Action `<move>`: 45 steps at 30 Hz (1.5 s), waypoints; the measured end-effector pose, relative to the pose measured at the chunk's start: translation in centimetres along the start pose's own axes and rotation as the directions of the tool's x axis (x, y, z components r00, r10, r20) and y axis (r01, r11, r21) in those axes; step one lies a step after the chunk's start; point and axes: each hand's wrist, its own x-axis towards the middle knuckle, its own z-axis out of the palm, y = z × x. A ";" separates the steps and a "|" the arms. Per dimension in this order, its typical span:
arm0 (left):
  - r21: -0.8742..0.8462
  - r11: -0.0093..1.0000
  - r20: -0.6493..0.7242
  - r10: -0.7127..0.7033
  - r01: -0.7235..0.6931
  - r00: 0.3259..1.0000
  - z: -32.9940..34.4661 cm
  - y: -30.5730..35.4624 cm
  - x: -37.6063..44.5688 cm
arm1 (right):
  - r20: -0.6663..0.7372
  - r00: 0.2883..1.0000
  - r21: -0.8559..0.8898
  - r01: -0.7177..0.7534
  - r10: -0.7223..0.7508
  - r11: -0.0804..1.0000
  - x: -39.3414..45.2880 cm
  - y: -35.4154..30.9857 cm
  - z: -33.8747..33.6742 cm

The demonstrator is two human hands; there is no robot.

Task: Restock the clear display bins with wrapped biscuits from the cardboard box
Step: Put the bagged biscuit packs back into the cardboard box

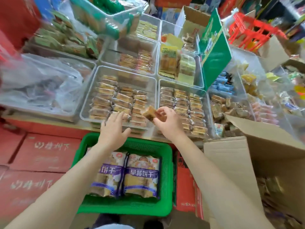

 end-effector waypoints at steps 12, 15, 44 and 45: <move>0.427 0.881 0.213 0.119 -0.202 0.970 1.6 -6.2 2.5 | 0.069 0.984 -0.593 0.175 -0.166 0.786 8.0 -0.8 8.0; 0.419 0.886 0.203 0.119 -0.196 0.972 1.7 -6.5 2.7 | 0.153 0.985 -0.665 0.163 -0.081 0.729 9.1 -0.8 9.3; -0.372 0.920 0.209 0.210 -0.121 0.955 13.2 22.5 -8.4 | -0.381 0.890 -0.060 0.249 -0.253 0.967 -9.7 13.2 -14.9; -0.432 0.897 0.212 0.204 -0.095 0.956 15.1 25.4 -10.0 | -0.421 0.874 -0.059 0.239 -0.241 0.969 -10.7 15.8 -16.9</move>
